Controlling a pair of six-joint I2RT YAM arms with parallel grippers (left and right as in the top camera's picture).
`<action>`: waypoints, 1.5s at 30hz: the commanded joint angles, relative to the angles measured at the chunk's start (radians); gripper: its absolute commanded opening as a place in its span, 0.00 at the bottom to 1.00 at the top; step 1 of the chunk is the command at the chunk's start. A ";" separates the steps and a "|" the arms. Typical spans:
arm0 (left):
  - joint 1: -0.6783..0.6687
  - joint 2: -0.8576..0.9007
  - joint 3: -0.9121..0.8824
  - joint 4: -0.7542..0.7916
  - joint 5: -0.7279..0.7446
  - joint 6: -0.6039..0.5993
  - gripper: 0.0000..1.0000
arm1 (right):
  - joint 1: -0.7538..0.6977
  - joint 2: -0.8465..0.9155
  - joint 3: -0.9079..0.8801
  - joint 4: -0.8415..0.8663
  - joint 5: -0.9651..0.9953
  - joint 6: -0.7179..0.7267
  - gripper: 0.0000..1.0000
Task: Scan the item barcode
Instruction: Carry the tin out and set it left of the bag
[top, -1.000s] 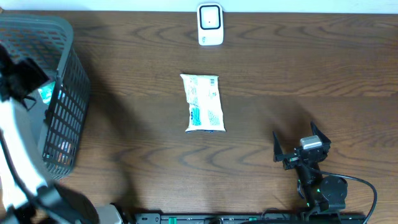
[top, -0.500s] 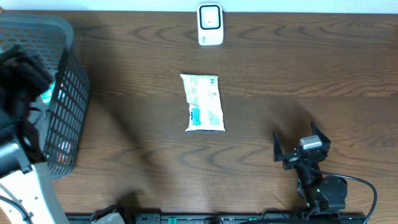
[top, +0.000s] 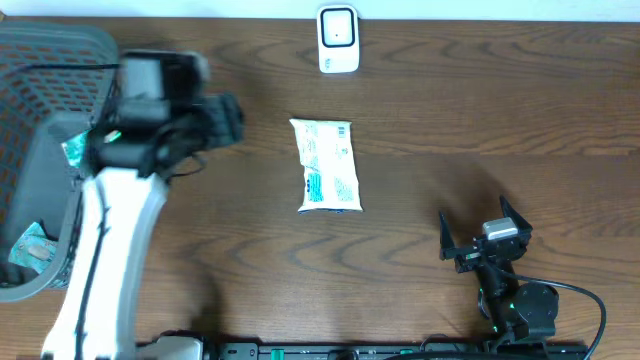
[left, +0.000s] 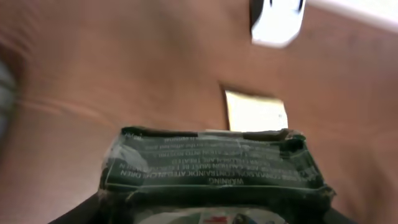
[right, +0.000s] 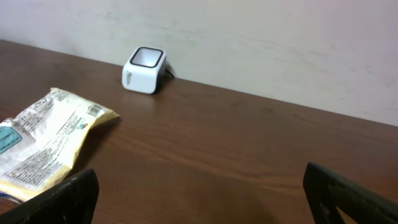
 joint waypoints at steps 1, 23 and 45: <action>-0.070 0.120 0.015 -0.013 -0.019 -0.067 0.64 | 0.007 -0.005 -0.001 -0.004 0.001 0.011 0.99; -0.149 0.536 0.015 0.021 0.024 -0.190 0.74 | 0.007 -0.005 -0.001 -0.004 0.001 0.011 0.99; -0.103 0.231 0.198 0.032 0.056 -0.136 0.93 | 0.007 -0.005 -0.001 -0.004 0.001 0.011 0.99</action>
